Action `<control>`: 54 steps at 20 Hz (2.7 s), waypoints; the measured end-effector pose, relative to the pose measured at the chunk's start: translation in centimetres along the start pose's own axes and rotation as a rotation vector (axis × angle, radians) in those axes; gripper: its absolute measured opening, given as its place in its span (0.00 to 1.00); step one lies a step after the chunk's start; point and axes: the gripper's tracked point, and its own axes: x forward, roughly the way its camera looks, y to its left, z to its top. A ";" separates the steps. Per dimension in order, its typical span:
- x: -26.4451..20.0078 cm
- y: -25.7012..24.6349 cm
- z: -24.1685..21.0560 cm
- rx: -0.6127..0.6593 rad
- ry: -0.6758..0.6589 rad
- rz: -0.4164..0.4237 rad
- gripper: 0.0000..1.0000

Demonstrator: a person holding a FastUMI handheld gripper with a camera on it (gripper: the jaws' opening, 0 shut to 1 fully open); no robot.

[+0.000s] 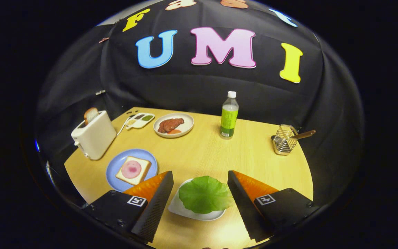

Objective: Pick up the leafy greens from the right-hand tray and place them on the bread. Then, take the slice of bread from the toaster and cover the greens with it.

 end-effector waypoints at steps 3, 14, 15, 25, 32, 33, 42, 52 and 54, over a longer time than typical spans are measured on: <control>2.6 -0.3 -2.6 -0.095 0.059 0.037 0.99; 7.9 0.2 -8.5 -0.210 0.218 0.143 0.96; 8.1 0.2 -9.0 -0.212 0.234 0.148 0.93; 8.1 0.5 -10.8 -0.154 0.297 0.198 0.72; 8.0 0.7 -10.6 -0.152 0.321 0.178 0.25; 8.0 0.8 -10.7 -0.145 0.327 0.176 0.08; 5.4 0.9 -7.4 -0.109 0.308 0.127 0.07; 2.2 5.7 2.2 -0.103 0.198 0.120 0.07; 2.5 7.8 3.4 -0.113 0.185 0.142 0.07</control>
